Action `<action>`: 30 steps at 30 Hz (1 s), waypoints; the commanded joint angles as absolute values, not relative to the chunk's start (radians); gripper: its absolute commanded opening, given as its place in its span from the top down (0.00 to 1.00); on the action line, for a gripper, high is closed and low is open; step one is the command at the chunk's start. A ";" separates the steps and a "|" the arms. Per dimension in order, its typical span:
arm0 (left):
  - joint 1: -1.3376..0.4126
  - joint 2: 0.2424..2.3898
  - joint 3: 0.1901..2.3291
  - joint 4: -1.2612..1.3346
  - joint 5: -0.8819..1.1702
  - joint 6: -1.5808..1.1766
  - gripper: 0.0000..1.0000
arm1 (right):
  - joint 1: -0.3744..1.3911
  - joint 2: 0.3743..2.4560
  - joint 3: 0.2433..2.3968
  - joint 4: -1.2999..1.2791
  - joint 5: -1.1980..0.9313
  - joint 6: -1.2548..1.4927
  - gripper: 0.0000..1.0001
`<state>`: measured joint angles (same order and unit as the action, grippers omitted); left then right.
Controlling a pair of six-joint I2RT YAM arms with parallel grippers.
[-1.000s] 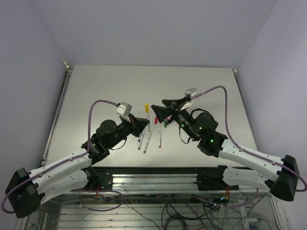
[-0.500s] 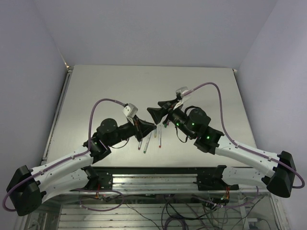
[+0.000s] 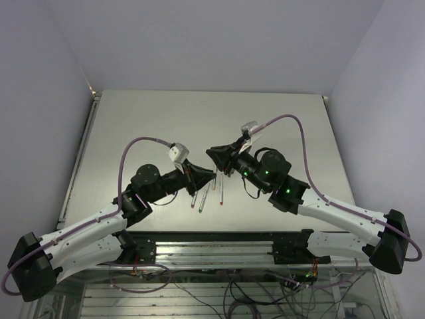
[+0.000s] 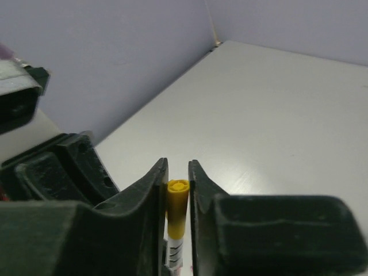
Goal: Insert the pens into the pen caps
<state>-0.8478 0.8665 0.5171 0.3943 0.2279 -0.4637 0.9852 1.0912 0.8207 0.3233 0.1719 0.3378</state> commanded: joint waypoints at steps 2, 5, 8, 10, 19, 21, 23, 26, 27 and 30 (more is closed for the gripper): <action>-0.844 0.859 0.564 0.423 0.211 -0.455 0.93 | 0.985 1.101 0.822 0.316 0.148 0.346 1.00; -0.845 0.861 0.570 0.443 0.196 -0.459 0.93 | 0.985 1.110 0.821 0.316 0.122 0.343 1.00; -0.845 0.864 0.576 0.475 0.164 -0.462 0.93 | 0.985 1.123 0.821 0.308 0.097 0.343 1.00; -0.845 0.863 0.586 0.484 0.147 -0.459 0.93 | 0.985 1.135 0.823 0.299 0.082 0.345 1.00; -0.841 0.836 0.634 0.494 0.097 -0.421 0.93 | 0.985 1.177 0.762 0.335 0.067 0.407 1.00; -0.840 0.843 0.634 0.476 0.106 -0.423 0.93 | 0.985 1.185 0.779 0.330 0.095 0.400 1.00; -0.841 0.849 0.617 0.454 0.113 -0.423 0.93 | 0.985 1.184 0.801 0.329 0.145 0.381 0.87; -0.840 0.855 0.592 0.392 0.110 -0.414 0.93 | 0.985 1.162 0.847 0.327 0.219 0.335 0.67; -0.840 0.858 0.583 0.365 0.093 -0.410 0.93 | 0.985 1.149 0.863 0.329 0.252 0.324 0.60; -0.841 0.868 0.551 0.282 0.027 -0.406 0.93 | 0.985 1.094 0.873 0.372 0.361 0.305 0.39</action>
